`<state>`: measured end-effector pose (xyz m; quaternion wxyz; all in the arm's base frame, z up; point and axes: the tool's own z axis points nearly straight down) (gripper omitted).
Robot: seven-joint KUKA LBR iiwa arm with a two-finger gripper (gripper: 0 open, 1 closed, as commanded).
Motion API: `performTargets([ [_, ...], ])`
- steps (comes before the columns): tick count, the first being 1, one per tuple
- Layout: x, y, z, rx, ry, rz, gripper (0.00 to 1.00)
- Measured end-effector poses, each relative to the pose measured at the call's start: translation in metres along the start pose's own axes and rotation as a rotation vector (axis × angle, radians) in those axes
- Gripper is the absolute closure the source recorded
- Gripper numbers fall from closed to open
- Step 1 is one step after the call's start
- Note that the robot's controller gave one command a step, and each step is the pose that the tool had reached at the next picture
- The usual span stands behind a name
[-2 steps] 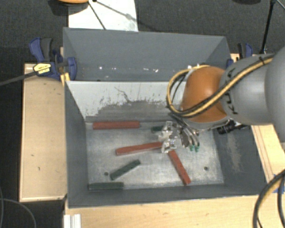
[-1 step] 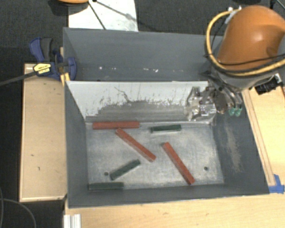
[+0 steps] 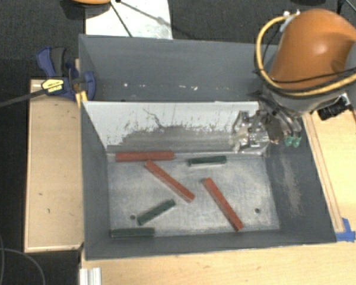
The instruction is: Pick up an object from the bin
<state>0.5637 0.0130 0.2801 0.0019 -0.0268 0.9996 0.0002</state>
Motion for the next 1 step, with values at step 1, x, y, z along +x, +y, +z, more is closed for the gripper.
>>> performTargets([
  [1, 0.0689, 0.103, 0.1015, -0.002, 0.009, 0.052, 0.0],
])
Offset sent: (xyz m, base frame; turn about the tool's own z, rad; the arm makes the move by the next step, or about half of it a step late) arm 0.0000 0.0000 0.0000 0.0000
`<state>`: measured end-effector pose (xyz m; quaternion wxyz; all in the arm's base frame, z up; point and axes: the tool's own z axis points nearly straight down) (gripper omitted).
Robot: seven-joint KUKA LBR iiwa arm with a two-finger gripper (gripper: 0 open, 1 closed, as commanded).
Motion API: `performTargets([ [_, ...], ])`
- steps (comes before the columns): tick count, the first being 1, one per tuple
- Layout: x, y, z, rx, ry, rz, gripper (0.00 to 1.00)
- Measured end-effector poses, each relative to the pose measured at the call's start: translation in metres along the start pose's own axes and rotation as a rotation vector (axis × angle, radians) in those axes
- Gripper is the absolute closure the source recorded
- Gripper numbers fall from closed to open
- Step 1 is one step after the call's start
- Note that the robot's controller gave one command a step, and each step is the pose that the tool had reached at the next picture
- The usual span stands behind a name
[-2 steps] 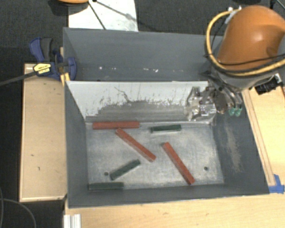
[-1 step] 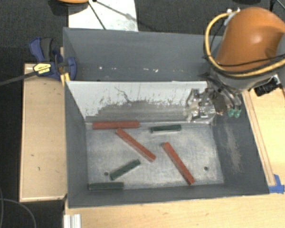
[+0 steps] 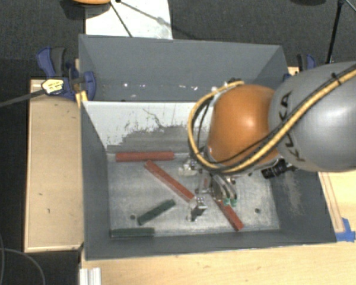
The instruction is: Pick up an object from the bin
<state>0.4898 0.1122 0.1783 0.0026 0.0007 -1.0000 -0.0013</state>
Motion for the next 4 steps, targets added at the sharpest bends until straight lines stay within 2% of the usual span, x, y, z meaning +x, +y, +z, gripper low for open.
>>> performTargets([
  [1, -0.002, -0.002, -0.002, 0.001, -0.005, 0.004, 0.0],
  [2, -0.006, -0.014, -0.026, 0.002, 0.002, -0.104, 0.0],
  [3, -0.016, -0.001, -0.008, 0.003, -0.02, -0.236, 0.0],
  [4, -0.047, 0.013, 0.102, 0.002, -0.008, -0.203, 1.0],
])
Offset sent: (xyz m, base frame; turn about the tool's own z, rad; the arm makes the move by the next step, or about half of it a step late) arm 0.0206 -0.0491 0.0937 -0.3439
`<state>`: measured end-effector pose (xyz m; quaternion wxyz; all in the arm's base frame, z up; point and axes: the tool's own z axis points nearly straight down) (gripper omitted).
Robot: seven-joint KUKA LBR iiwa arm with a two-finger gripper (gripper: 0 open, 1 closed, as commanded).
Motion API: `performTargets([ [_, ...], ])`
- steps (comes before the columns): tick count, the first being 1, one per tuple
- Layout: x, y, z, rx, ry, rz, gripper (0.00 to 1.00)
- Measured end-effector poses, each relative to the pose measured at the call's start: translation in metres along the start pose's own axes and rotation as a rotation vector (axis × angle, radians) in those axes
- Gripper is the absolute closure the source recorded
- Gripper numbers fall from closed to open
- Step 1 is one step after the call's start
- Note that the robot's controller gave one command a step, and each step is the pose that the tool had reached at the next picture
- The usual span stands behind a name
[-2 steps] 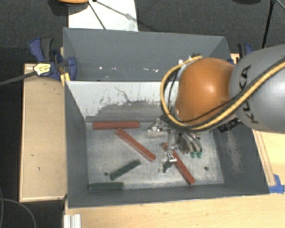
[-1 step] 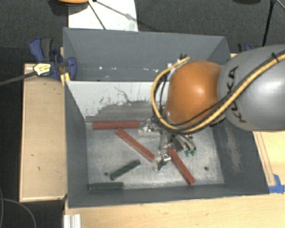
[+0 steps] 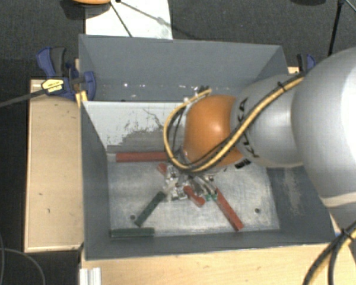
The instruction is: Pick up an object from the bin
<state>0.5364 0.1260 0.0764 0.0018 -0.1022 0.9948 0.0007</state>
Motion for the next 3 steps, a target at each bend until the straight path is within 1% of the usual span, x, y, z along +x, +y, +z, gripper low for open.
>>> performTargets([
  [1, 0.0, 0.0, 0.0, 0.0, 0.0, 0.0, 1.0],
  [2, 0.042, 0.013, 0.005, 0.001, 0.004, -0.212, 0.0],
  [3, 0.041, 0.014, 0.005, 0.001, 0.004, -0.21, 0.0],
])
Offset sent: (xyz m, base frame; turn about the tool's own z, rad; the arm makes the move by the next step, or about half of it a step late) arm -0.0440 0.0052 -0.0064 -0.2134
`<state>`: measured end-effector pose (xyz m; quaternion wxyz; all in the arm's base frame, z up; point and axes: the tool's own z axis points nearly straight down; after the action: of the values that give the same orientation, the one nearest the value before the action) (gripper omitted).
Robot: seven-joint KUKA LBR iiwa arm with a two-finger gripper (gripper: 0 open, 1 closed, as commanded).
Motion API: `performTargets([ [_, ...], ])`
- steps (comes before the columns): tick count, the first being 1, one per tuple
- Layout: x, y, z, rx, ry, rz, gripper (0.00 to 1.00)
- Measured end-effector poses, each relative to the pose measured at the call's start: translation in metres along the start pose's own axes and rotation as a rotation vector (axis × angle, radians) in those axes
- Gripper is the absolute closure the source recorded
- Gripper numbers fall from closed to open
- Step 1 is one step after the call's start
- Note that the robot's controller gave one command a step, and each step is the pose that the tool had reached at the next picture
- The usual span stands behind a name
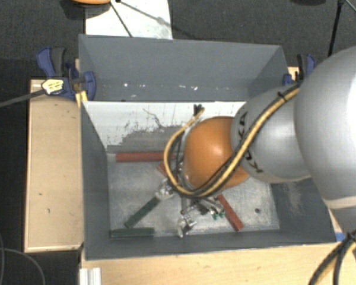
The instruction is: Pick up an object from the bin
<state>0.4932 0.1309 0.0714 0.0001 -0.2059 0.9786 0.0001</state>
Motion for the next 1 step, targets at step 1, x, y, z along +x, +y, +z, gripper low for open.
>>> performTargets([
  [1, -0.0701, 0.0375, -0.0016, -0.002, -0.01, 0.071, 1.0],
])
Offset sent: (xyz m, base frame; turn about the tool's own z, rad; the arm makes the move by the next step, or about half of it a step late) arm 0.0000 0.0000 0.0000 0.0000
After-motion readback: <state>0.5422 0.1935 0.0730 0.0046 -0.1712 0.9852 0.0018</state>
